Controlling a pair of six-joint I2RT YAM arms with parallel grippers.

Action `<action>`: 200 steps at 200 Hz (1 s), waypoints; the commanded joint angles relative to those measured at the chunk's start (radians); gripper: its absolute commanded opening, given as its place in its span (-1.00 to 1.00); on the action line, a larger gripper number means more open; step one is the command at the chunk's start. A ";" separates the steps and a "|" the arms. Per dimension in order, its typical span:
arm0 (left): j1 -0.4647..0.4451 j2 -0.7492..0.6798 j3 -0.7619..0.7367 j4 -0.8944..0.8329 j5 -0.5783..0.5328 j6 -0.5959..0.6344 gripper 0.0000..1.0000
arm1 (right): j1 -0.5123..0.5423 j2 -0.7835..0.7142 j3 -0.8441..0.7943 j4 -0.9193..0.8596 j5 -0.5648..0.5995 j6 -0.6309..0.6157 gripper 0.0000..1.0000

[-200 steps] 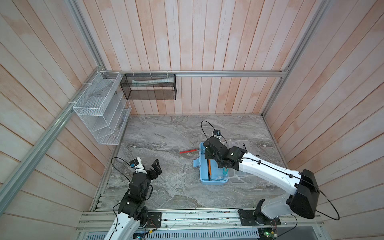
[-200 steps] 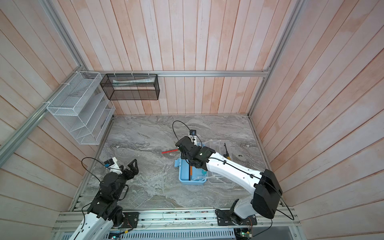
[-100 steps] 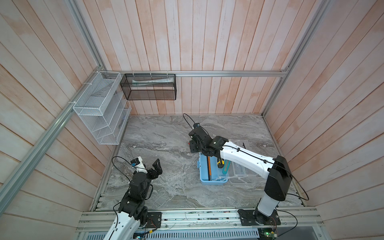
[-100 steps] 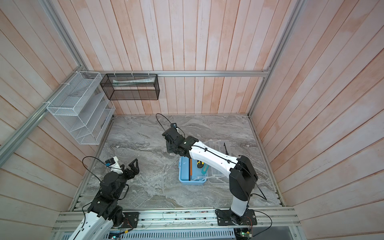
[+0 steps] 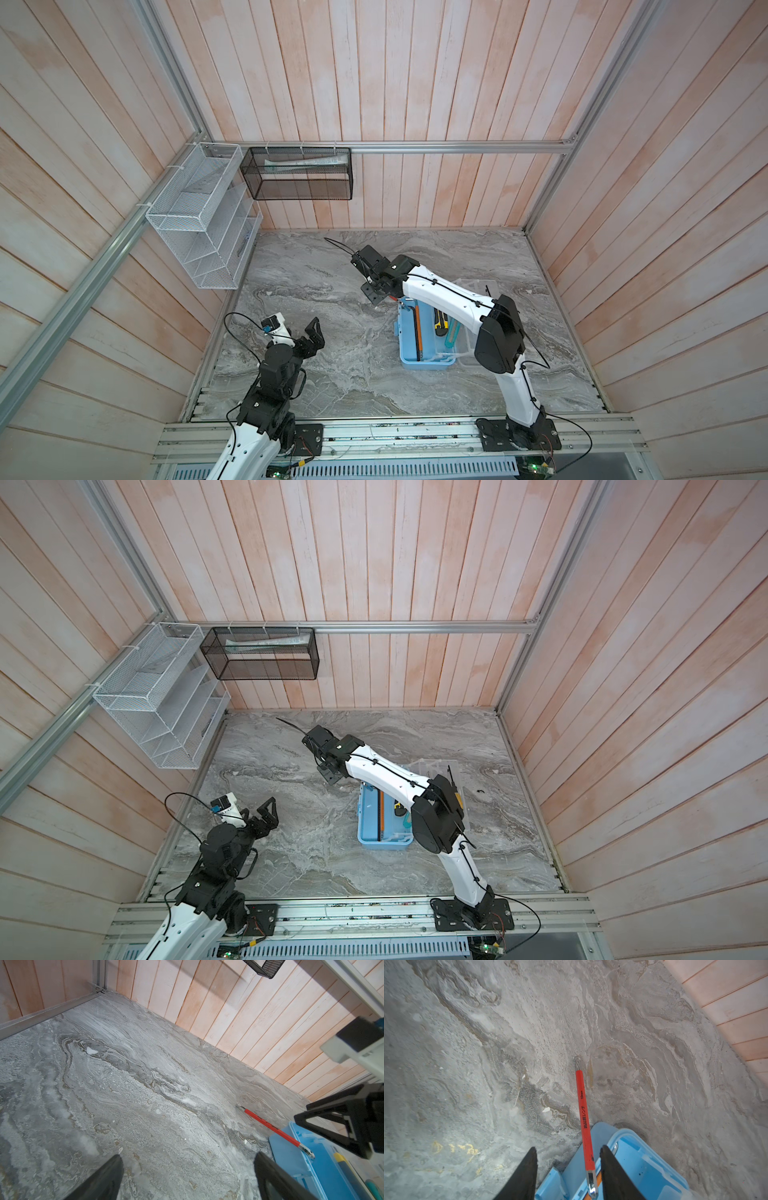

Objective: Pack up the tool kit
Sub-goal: 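Lower the red hex key into the blue box beside the black one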

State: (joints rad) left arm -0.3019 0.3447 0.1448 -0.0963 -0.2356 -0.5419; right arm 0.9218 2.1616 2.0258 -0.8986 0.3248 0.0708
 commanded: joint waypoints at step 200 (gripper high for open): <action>0.000 -0.026 -0.006 -0.001 0.000 0.013 0.99 | -0.072 0.283 0.228 -0.226 0.017 -0.210 -0.16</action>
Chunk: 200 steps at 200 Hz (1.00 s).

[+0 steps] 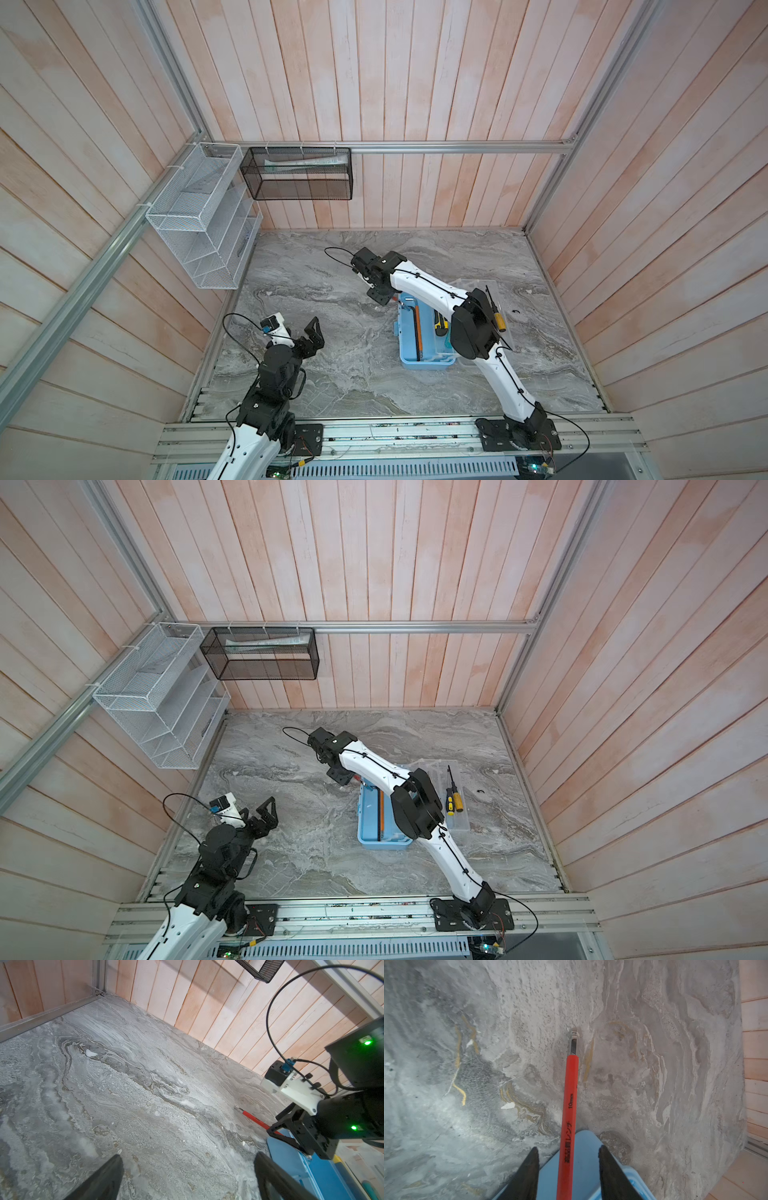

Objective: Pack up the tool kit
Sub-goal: 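Lower the red hex key into the blue box beside the black one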

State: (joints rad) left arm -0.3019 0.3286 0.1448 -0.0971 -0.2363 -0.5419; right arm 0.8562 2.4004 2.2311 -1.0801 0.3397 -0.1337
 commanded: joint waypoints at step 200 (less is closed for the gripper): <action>-0.001 -0.012 -0.014 0.014 0.053 0.026 0.99 | 0.005 -0.173 -0.029 -0.051 0.032 0.420 -1.00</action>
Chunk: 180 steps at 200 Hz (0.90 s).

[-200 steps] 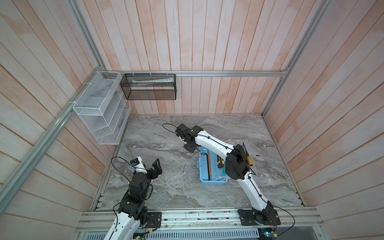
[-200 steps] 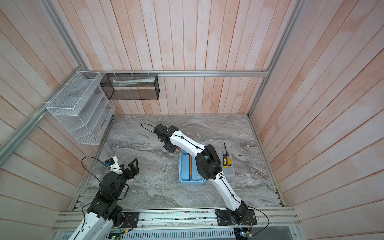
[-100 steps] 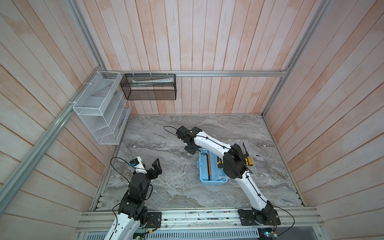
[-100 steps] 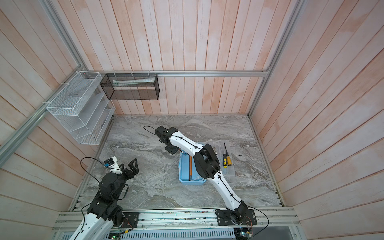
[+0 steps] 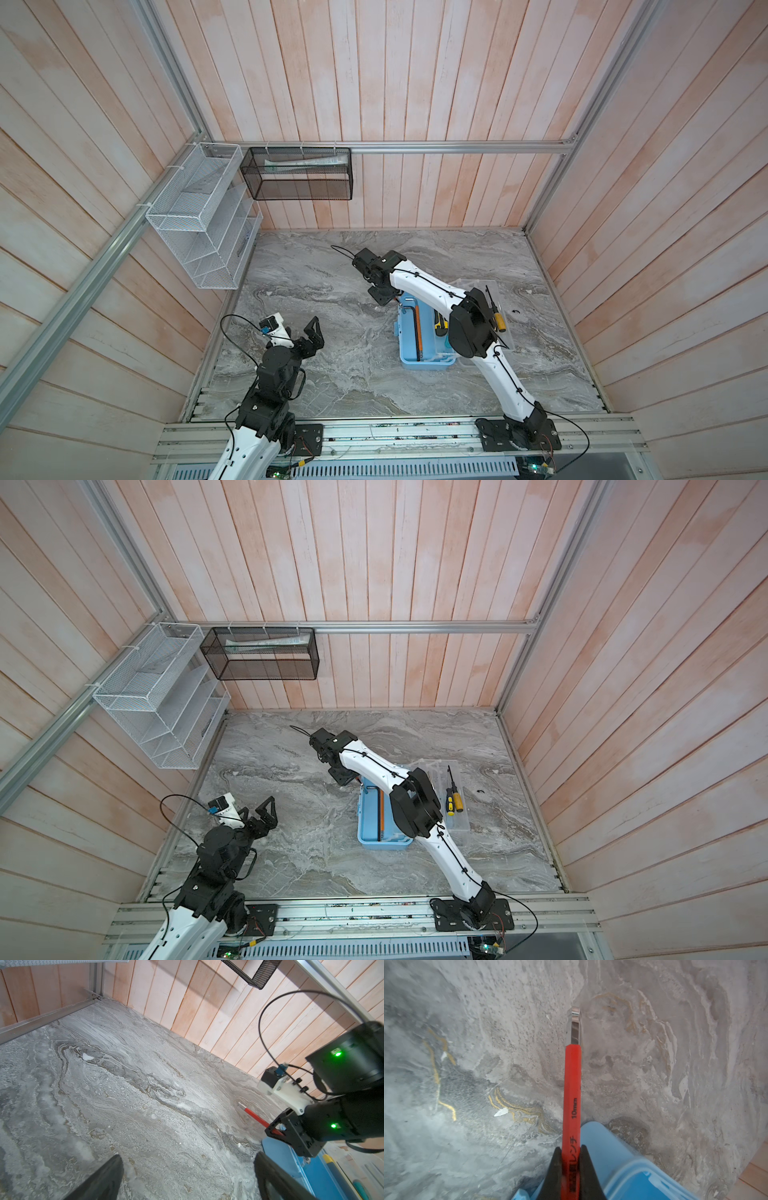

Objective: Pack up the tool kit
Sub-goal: 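Lower the red hex key into the blue box beside the black one, then open the right gripper to release the red hex key and raise it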

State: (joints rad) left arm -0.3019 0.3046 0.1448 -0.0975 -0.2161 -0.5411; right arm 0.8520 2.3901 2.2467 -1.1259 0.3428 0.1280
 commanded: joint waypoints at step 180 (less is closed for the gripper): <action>-0.001 0.143 0.004 0.083 0.078 0.049 0.99 | 0.058 -0.656 -0.943 0.549 -0.037 0.627 -1.00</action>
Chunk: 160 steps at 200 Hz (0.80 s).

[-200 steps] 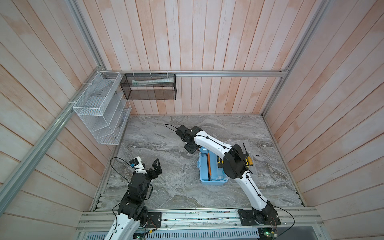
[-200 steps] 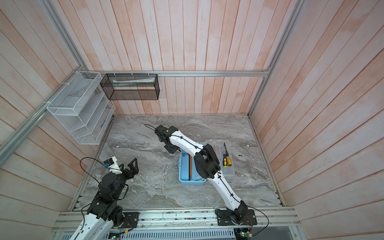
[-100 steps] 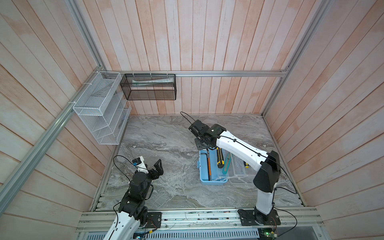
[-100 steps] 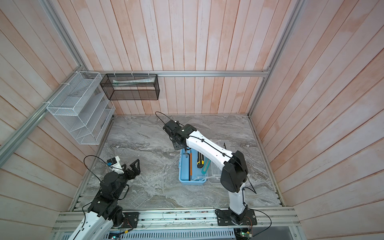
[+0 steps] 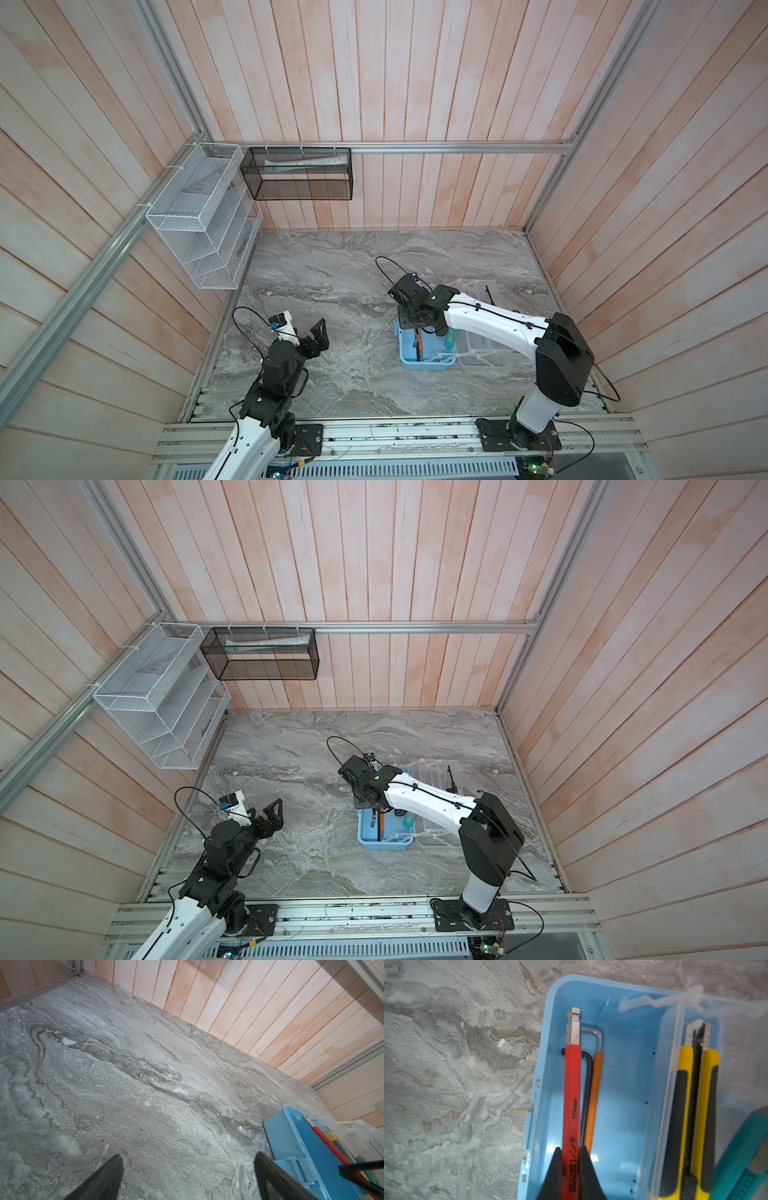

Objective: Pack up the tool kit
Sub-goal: 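Open the right gripper to release the red hex key and raise it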

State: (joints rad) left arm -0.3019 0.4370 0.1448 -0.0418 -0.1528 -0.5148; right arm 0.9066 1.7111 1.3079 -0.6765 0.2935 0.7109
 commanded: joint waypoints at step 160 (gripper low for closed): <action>0.000 0.028 0.004 0.039 0.019 0.027 0.99 | -0.039 0.040 -0.194 0.319 -0.080 0.046 -1.00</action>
State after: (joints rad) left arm -0.3019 0.4610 0.1448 -0.0284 -0.1375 -0.5037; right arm 0.8742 1.7828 1.1389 -0.4500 0.2481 0.7662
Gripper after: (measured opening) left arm 0.996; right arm 0.102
